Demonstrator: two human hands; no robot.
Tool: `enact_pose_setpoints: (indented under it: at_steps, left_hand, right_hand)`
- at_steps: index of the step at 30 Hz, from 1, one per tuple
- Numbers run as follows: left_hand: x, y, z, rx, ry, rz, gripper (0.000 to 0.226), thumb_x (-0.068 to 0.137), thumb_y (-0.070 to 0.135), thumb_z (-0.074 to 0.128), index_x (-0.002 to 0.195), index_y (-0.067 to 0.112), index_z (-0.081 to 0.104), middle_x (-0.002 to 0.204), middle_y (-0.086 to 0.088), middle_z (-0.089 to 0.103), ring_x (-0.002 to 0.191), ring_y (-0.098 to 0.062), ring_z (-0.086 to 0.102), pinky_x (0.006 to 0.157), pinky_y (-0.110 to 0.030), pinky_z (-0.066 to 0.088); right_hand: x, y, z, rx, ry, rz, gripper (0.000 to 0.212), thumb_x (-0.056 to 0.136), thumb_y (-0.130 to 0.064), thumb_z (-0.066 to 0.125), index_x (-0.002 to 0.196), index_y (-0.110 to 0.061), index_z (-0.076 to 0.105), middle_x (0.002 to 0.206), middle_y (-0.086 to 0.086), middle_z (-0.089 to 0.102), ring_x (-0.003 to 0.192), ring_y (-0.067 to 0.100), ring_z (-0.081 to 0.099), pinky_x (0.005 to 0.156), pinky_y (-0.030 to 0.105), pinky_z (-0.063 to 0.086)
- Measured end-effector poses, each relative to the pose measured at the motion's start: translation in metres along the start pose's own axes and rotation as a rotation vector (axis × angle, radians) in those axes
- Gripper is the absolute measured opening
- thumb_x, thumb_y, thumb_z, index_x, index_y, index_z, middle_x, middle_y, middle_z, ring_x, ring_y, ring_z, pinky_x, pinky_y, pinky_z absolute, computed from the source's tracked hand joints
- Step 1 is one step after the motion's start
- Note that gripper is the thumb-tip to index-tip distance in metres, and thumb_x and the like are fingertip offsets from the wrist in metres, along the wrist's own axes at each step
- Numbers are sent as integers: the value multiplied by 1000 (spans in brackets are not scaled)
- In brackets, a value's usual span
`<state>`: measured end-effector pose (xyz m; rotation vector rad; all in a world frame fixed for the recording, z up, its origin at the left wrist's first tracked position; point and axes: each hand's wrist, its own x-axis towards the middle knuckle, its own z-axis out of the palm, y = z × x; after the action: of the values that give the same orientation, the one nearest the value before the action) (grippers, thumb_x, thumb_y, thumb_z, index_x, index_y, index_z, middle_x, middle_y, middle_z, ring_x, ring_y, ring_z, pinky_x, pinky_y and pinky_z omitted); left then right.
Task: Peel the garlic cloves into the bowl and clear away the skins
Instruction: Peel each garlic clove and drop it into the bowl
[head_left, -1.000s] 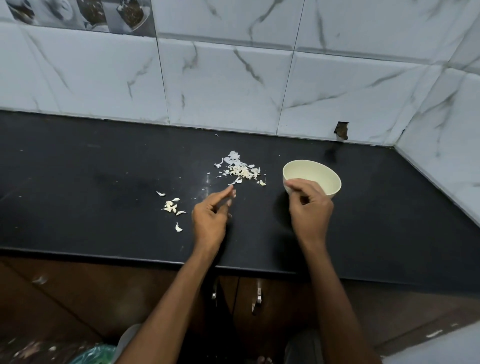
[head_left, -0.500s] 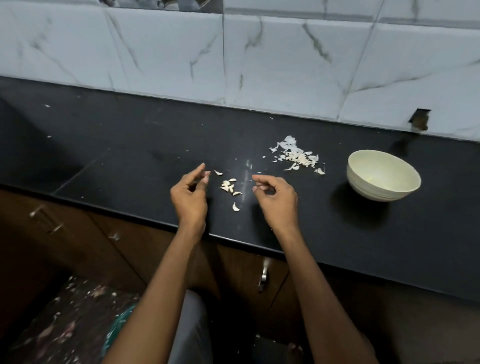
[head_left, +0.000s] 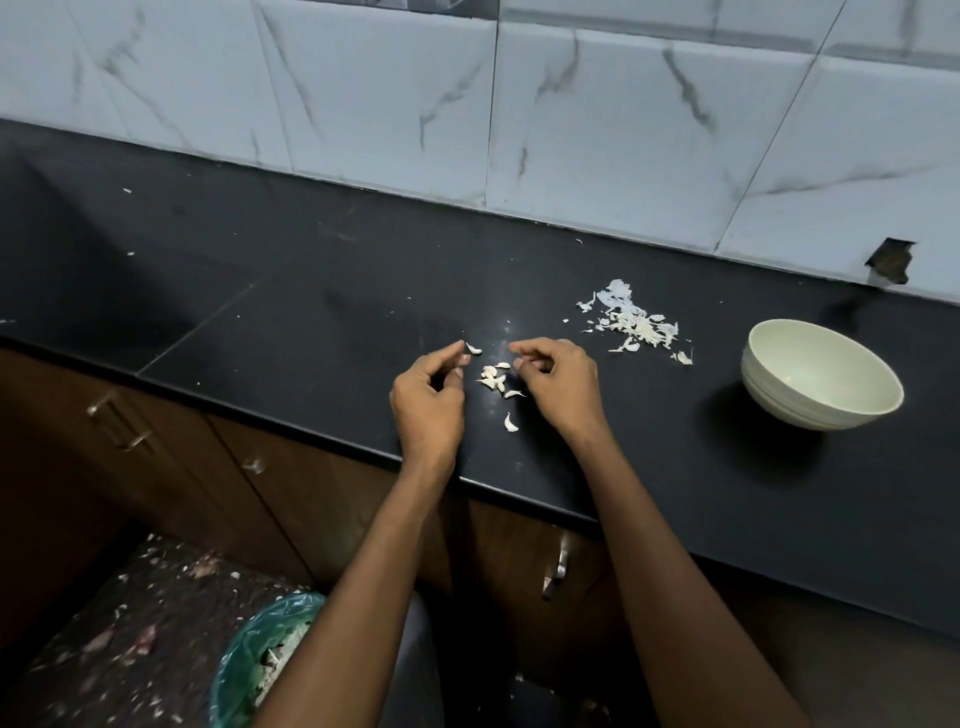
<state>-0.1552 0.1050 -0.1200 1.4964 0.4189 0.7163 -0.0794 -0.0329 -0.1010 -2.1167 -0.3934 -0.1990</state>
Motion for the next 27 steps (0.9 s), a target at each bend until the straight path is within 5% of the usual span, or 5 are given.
enact_pose_setpoints:
  at_steps: [4,9,19,24,27]
  left_hand:
    - [0,0,0,-8,31,-2,39,96,-1,63,105,34,76,105,7,78,102,-3,72,101,-35,56]
    - [4,-3,1,-5,35,3,41,95,-1,64,99,38,76,104,7,78,102,-6,73,100,-39,57]
    - [7,-2,2,86,52,-24,29,96,2,63,109,24,78,104,6,77,100,-4,72,98,-33,57]
    - [23,2,15,434,-53,115,35,97,3,63,129,15,72,109,-2,63,106,-24,61,100,-31,48]
    - [38,2,25,636,-148,155,40,96,-2,60,131,13,70,108,1,52,102,-17,41,90,-15,35]
  right_hand:
    - [4,2,4,27,-14,-23,10,91,-26,78,101,-28,82,97,-5,70,79,-1,66,78,9,47]
    - [4,2,10,-49,-105,-48,37,80,-47,87,110,-27,80,99,-6,64,82,3,63,81,13,48]
    - [3,9,6,98,-86,-12,8,87,-20,84,90,-19,77,86,-2,72,67,1,59,72,16,49]
    - [0,12,1,351,-21,49,6,97,-16,74,97,-11,77,77,-1,74,70,8,65,68,26,54]
    - [-6,12,-3,480,27,85,8,97,-15,73,97,-8,77,78,5,75,69,11,65,64,29,56]
